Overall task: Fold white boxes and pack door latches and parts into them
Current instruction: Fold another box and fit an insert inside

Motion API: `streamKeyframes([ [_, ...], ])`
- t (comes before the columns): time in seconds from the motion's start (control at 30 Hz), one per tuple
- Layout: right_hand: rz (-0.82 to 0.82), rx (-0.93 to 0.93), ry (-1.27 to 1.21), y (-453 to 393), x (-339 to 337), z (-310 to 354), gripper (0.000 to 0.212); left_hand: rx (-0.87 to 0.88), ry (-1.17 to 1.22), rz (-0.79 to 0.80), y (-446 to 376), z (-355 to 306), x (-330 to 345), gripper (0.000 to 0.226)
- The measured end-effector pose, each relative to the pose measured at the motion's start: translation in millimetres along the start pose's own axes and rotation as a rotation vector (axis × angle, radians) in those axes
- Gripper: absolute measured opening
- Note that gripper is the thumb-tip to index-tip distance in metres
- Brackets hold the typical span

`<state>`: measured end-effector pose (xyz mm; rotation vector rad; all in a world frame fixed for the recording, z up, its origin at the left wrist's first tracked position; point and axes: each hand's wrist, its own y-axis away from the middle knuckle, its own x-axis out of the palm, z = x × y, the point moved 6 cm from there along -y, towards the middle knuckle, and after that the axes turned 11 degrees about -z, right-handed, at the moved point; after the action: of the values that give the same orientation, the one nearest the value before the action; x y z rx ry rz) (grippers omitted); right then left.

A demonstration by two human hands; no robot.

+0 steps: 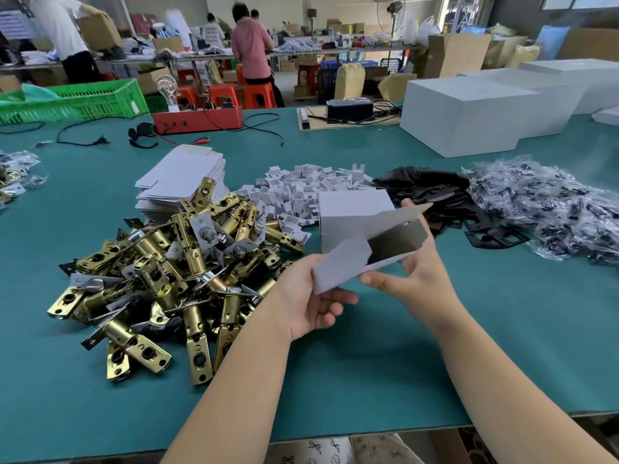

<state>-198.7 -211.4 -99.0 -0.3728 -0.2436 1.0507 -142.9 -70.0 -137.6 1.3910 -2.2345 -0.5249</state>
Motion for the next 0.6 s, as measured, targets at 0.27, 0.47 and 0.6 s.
streamKeyframes([
  [0.27, -0.071, 0.085, -0.034, -1.5, 0.1, -5.5, 0.036, 0.206, 0.123, -0.132, -8.2, -7.7, -6.3, 0.026],
  [0.47, -0.094, 0.067, 0.152, -2.8, -2.9, -13.3, 0.043, 0.261, 0.261, -0.052, -3.8, -13.6, -6.1, 0.043],
  [0.6, -0.096, 0.047, 0.206, -2.3, -4.5, -12.4, 0.038, 0.247, 0.338, -0.027, -2.2, -15.2, -6.8, 0.043],
])
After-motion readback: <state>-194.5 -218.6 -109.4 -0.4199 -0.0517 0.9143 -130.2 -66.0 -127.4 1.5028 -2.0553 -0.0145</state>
